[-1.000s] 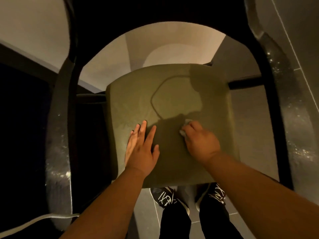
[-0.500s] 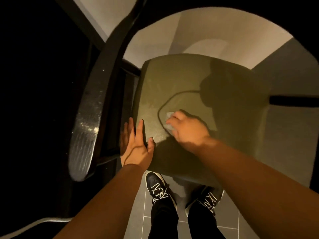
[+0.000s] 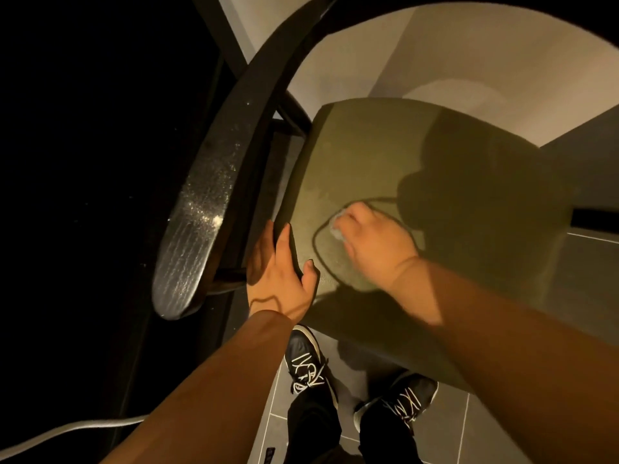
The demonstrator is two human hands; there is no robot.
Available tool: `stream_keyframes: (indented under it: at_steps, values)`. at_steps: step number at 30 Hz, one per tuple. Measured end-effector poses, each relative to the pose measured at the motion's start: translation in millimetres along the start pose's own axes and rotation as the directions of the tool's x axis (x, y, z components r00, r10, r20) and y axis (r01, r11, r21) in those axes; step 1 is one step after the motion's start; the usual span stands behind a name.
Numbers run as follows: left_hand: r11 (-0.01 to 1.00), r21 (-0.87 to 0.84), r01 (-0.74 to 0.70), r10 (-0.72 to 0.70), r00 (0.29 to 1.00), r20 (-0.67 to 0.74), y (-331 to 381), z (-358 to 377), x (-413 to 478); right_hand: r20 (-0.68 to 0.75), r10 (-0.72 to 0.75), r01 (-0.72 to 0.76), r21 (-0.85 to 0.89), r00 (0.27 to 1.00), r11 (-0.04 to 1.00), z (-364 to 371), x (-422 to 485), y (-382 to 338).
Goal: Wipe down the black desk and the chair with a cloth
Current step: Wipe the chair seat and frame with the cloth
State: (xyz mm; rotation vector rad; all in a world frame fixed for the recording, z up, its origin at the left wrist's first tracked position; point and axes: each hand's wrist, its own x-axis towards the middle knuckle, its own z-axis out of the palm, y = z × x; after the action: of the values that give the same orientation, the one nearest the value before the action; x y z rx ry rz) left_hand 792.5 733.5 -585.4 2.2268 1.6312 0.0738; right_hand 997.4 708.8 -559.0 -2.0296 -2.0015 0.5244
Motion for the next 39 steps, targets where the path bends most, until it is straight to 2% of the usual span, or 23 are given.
stream_keyframes:
  at_steps: [2, 4, 5, 7, 10, 12, 14, 15, 17, 20, 21, 24, 27, 29, 31, 33, 34, 35, 36, 38, 39]
  values:
    - [1.0, 0.001, 0.021, -0.021, 1.0, -0.001, 0.3, 1.7, -0.8, -0.085, 0.173, -0.177, -0.041, 0.981, 0.983, -16.1, 29.4, 32.4]
    - [1.0, 0.016, 0.015, -0.015, 0.999, -0.03, -1.3, 4.6, -1.6, -0.247, 0.32, -0.357, -0.123, 0.915, 0.926, -29.7, 61.9, 62.8]
    - [1.0, 0.022, 0.001, 0.0, 0.999, -0.047, -2.5, 6.1, -2.0, -0.291, 0.373, -0.418, -0.108, 0.881, 0.902, -35.0, 73.7, 67.1]
    - [0.999, 0.029, -0.025, 0.027, 0.997, -0.069, -4.6, 9.2, -1.8, -0.276, 0.403, -0.444, -0.101, 0.872, 0.891, -30.8, 86.9, 53.2]
    - [0.999, 0.017, -0.035, 0.036, 0.997, -0.071, -5.9, 8.8, -1.5, -0.106, 0.298, -0.305, -0.055, 0.948, 0.951, -1.7, 73.4, -0.3]
    - [0.999, -0.002, -0.034, 0.034, 0.998, -0.06, -6.0, 7.3, -1.5, 0.065, 0.111, -0.11, -0.01, 0.992, 0.994, 18.2, 47.9, -33.5]
    - [1.0, -0.019, 0.018, -0.019, 0.998, -0.059, -5.4, 7.5, -4.9, 0.151, -0.038, 0.035, 0.02, 0.988, 0.999, 17.4, 36.5, -41.8]
    - [0.998, -0.029, 0.054, -0.056, 0.996, -0.067, -4.8, 8.6, -7.4, 0.129, -0.048, 0.041, 0.054, 0.99, 0.998, 12.9, 41.9, -33.4]
    - [0.996, -0.037, 0.082, -0.085, 0.992, -0.091, -4.5, 13.9, -10.7, -0.04, -0.022, 0.02, -0.056, 0.999, 0.998, 1.7, 67.0, -6.4]
    - [0.997, -0.014, 0.078, -0.079, 0.992, -0.098, -8.3, 20.3, -11.1, -0.263, 0.17, -0.189, -0.049, 0.95, 0.981, -9.7, 109.3, 26.2]
    - [0.998, 0.0, 0.07, -0.07, 0.993, -0.097, -9.1, 20.8, -10.7, -0.291, 0.222, -0.239, -0.023, 0.931, 0.971, -8.3, 116.9, 26.2]
    - [0.999, -0.007, 0.053, -0.054, 0.993, -0.107, -10.0, 19.9, -10.3, -0.213, 0.203, -0.207, 0.003, 0.956, 0.978, 7.6, 105.1, -5.1]
    - [0.999, -0.016, 0.051, -0.053, 0.994, -0.099, -8.1, 16.0, -8.8, -0.039, -0.001, 0.003, 0.056, 0.999, 0.998, 29.0, 60.9, -35.8]
    - [0.999, 0.006, 0.049, -0.048, 0.995, -0.09, -6.8, 14.7, -9.4, 0.069, -0.118, 0.113, 0.074, 0.991, 0.991, 26.5, 43.7, -41.7]
    - [0.997, 0.043, 0.059, -0.055, 0.995, -0.081, -6.9, 16.1, -13.2, -0.006, -0.142, 0.142, -0.034, 0.99, 0.989, 15.7, 60.0, -30.7]
    - [0.996, 0.057, 0.074, -0.069, 0.994, -0.082, -8.7, 19.0, -18.9, -0.067, -0.03, 0.024, -0.087, 0.997, 0.996, 6.0, 94.2, -14.7]
    - [0.996, 0.049, 0.073, -0.068, 0.993, -0.092, -9.7, 20.1, -20.8, -0.1, 0.085, -0.088, -0.035, 0.991, 0.995, 3.1, 109.8, -8.4]
    - [0.997, 0.035, 0.064, -0.06, 0.992, -0.11, -10.6, 21.2, -22.1, -0.143, 0.134, -0.139, -0.026, 0.981, 0.99, 2.5, 120.5, -7.7]
    - [0.999, 0.022, 0.049, -0.046, 0.99, -0.134, -11.4, 22.7, -22.7, -0.158, 0.16, -0.163, -0.007, 0.974, 0.987, 6.6, 125.0, -13.1]
    - [1.0, -0.002, 0.022, -0.022, 0.987, -0.16, -12.5, 23.0, -24.2, -0.125, 0.116, -0.117, -0.006, 0.985, 0.993, 21.2, 109.6, -40.9]
    - [1.0, -0.002, 0.017, -0.018, 0.987, -0.157, -13.2, 21.2, -25.8, -0.071, 0.09, -0.091, -0.008, 0.993, 0.996, 29.2, 92.7, -56.2]
